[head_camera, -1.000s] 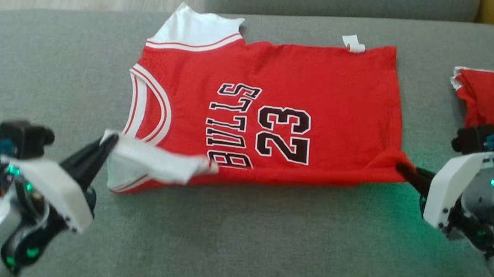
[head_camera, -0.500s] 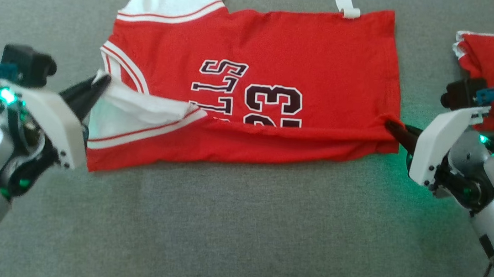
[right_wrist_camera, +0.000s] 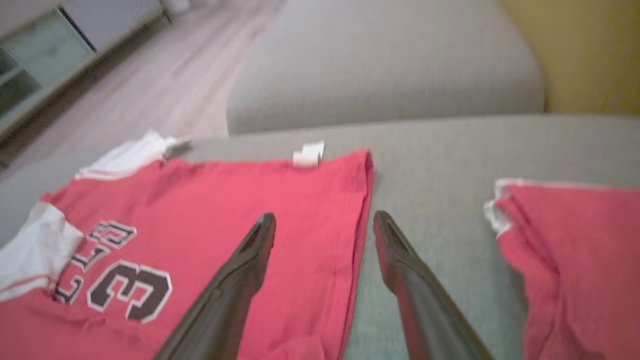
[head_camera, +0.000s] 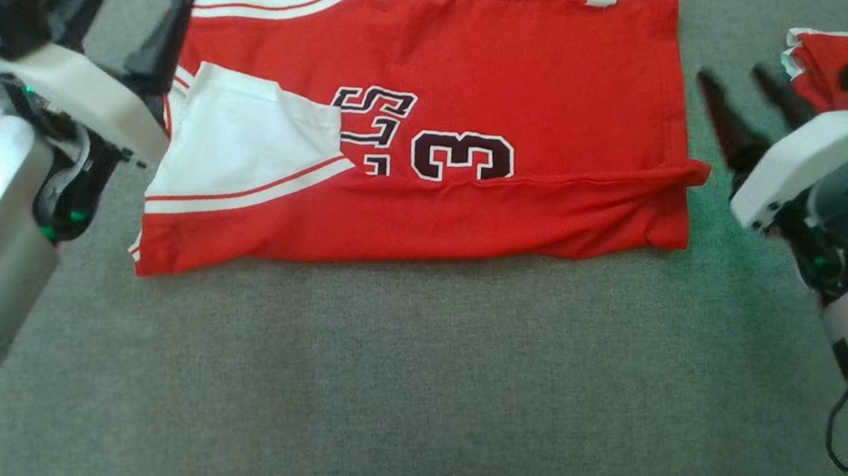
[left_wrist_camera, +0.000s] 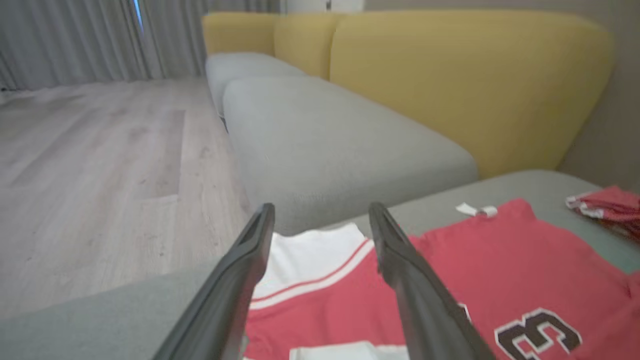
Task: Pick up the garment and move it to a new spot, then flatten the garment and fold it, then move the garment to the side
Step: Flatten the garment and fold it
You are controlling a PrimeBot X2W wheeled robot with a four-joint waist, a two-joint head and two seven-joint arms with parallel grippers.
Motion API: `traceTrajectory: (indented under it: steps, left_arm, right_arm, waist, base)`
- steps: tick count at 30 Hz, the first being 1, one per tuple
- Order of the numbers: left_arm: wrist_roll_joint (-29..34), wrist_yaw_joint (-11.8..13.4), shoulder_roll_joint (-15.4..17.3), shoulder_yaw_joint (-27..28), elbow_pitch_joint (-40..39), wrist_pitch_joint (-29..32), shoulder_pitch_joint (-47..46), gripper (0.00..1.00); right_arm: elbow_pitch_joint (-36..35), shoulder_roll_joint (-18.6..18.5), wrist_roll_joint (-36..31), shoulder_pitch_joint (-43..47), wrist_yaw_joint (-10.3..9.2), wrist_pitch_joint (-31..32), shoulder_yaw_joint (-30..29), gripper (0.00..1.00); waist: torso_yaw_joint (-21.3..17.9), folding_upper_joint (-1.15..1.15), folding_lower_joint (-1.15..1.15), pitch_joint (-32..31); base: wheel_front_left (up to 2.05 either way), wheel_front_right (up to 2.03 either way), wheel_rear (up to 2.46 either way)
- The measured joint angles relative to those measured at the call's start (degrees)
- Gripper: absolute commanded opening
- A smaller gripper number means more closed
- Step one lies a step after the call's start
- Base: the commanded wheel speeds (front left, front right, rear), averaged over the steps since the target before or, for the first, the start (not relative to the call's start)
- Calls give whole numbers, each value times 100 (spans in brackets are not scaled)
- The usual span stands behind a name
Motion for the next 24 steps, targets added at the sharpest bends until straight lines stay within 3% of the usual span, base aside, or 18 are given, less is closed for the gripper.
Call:
traceTrajectory:
  steps: [5, 9, 13, 19, 24]
  left_arm:
    - [-14, 268, -313, 411, 48, -1146, 119, 100]
    - [135, 621, -519, 915, -385, -1333, 667, 100]
    - [831, 915, -881, 1738, -1319, -1359, 1626, 100]
    - [1658, 910, -1634, 2331, -1950, -1361, 3147, 100]
    - [2206, 742, -2170, 2750, -1820, -1361, 3974, 100]
  right_arm:
    - [18, 266, -292, 18, 0, -1444, -541, 100]
    - [-73, 532, -689, 281, 0, -2264, -979, 100]
    - [-335, 894, -1255, 975, 0, -2508, -1485, 100]
    - [-942, 1473, -2256, 2096, 0, -2563, -2307, 100]
    - [-1200, 1894, -2807, 3132, 0, -2568, -2764, 100]
  waist:
    - [20, 0, -1, -173]
    - [42, 0, -1, -375]
    - [53, 0, -1, -579]
    - [70, 0, -2, -817]
    - [94, 0, -2, -1014]
  base:
    - [0, 0, 0]
    - [0, 0, 0]
    - [0, 0, 0]
    - [0, 0, 0]
    - [0, 0, 0]
